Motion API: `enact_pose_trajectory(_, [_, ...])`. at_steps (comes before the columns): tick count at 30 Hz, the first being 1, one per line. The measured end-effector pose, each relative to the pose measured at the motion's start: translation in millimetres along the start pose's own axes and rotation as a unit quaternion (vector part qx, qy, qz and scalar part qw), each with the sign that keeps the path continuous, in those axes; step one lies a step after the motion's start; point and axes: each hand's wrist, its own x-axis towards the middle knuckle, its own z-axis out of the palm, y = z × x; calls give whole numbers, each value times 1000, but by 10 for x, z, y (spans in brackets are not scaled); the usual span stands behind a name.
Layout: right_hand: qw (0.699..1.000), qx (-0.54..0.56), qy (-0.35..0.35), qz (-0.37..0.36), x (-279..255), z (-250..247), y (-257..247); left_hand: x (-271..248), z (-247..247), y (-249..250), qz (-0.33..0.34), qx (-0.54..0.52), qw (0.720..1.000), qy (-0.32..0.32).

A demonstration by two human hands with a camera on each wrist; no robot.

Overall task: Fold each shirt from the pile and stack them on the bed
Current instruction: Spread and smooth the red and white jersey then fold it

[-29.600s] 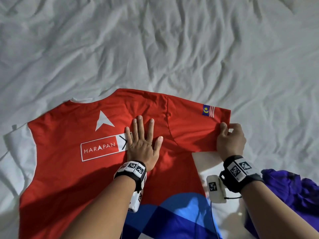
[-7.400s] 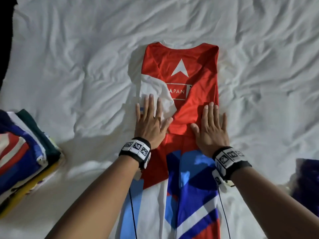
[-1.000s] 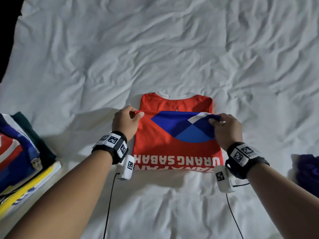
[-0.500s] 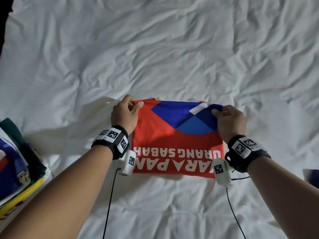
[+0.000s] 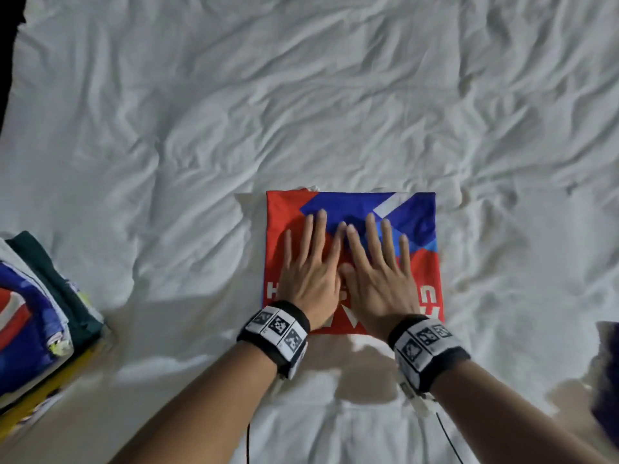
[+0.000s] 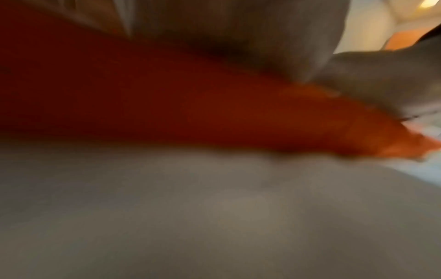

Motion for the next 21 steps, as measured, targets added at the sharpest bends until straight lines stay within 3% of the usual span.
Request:
enact_pose_trajectory(4, [998,-3,-40,41,-55,197,255,-88,164,-295,-13,18,1000,-16])
enact_pose_trajectory(10, [995,-29,-45,89,-123,135,568,-251,149,-644,-113,11,993,-13])
enact_pose_trajectory(13, [987,-9,-30,159,-119,99,510,-293,72,-557,-173,-1,985,12])
enact_pose_trajectory(15, [987,10,0,161,-162,30,327,-373,57,-351,-111,-13,993,30])
enact_pose_trajectory(17, [997,-5,4,76,-304,56,179,-517,122,-212,-27,-14,999,19])
enact_pose_trajectory(19, [999,1,-19,49,-491,152,196,-658,210,-259,-23,5,1000,-13])
enact_pose_trajectory(21, [994,34,-33,98,-630,228,353,-735,234,-378,-59,25,998,-29])
